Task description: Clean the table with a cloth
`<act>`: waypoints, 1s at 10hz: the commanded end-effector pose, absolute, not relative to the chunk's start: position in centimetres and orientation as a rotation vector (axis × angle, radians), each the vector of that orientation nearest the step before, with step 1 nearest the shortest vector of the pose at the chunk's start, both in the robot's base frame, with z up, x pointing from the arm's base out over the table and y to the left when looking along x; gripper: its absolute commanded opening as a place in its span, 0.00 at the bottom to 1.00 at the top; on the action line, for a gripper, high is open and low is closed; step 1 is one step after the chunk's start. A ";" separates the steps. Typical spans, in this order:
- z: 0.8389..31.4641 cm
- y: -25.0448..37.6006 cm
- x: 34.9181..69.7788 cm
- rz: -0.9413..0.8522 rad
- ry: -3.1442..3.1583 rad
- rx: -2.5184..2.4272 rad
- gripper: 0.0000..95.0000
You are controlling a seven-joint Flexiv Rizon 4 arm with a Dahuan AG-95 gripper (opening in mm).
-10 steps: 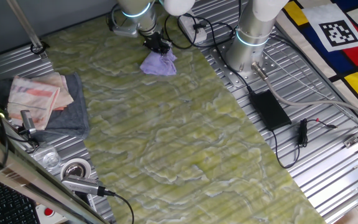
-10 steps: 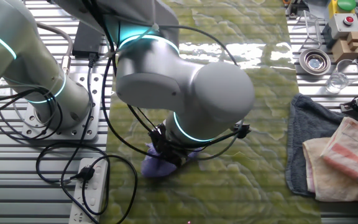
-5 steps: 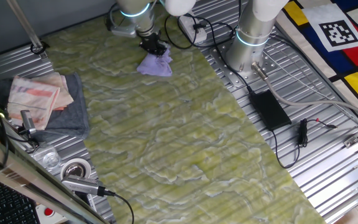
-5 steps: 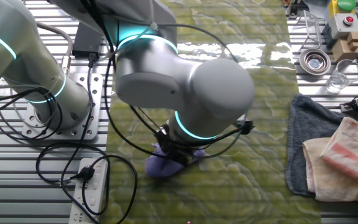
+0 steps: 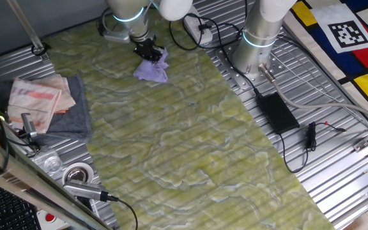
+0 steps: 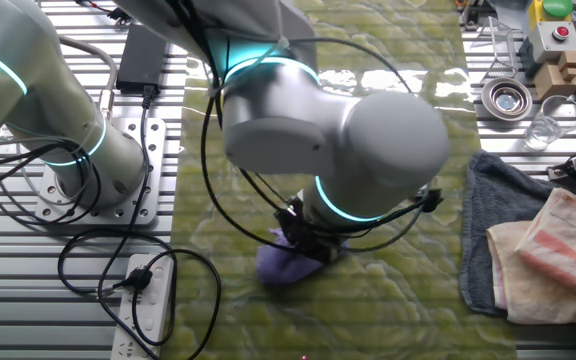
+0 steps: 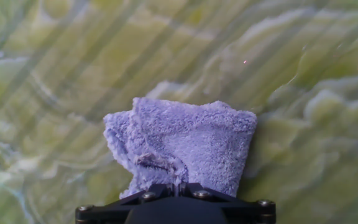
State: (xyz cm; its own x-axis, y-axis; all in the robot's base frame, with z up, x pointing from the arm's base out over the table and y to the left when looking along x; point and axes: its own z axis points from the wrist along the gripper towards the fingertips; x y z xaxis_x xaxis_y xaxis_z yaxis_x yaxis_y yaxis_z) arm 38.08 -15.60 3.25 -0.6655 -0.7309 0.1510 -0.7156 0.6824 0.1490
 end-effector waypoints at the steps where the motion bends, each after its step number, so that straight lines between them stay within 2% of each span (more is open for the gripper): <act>1: 3.2 -15.5 38.9 -0.091 -2.695 1.196 0.00; 5: 3.2 -15.1 40.3 -0.058 -2.689 1.232 0.00; 10: 3.2 -15.1 40.4 -0.079 -2.754 1.068 0.00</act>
State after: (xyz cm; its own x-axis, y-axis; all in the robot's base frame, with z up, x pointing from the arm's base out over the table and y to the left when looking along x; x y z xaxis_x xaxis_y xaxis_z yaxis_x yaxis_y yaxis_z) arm 40.42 -15.11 3.33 -0.7071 -0.6928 0.1418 -0.6802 0.7211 0.1319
